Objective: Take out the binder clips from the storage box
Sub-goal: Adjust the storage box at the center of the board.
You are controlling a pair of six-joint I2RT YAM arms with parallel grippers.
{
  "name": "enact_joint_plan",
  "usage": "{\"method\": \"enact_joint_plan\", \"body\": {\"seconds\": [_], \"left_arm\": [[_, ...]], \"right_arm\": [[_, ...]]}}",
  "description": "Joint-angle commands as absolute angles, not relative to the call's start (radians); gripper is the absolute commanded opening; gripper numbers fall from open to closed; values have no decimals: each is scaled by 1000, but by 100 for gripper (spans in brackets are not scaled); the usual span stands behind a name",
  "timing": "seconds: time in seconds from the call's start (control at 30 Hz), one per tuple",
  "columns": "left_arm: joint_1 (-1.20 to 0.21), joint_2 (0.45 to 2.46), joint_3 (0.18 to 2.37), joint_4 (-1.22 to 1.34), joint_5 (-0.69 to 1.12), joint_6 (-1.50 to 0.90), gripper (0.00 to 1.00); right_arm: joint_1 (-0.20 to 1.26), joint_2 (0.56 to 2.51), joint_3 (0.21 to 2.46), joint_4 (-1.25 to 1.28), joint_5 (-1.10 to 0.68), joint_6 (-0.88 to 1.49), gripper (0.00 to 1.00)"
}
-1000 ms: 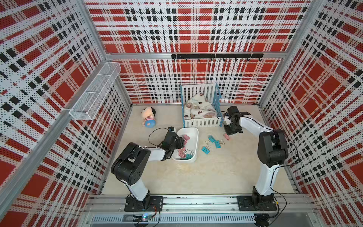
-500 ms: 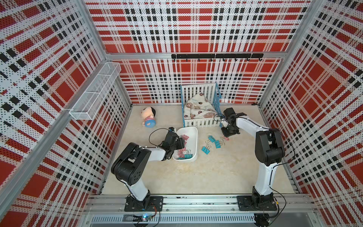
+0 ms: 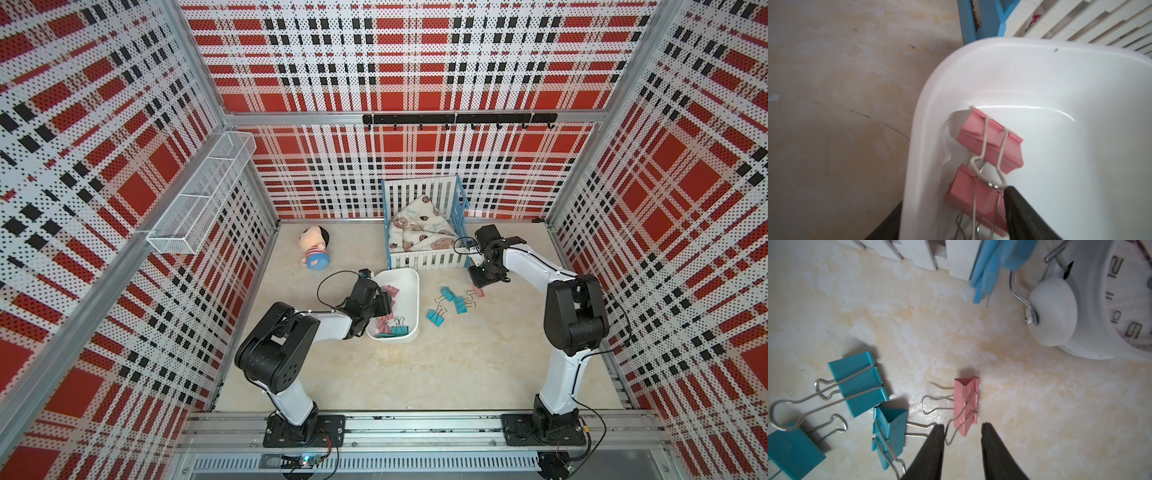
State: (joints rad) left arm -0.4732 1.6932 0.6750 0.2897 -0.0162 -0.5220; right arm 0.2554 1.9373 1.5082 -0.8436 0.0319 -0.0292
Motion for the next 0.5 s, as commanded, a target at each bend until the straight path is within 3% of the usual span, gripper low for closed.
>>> {"method": "enact_joint_plan", "body": {"seconds": [0.0, 0.47], "left_arm": [[-484, 1680, 687, 232, -28, -508, 67], [-508, 1663, 722, 183, -50, -500, 67]], "right_arm": [[267, 1893, 1495, -840, 5, -32, 37], [301, 1812, 1494, -817, -32, -45, 38]]}}
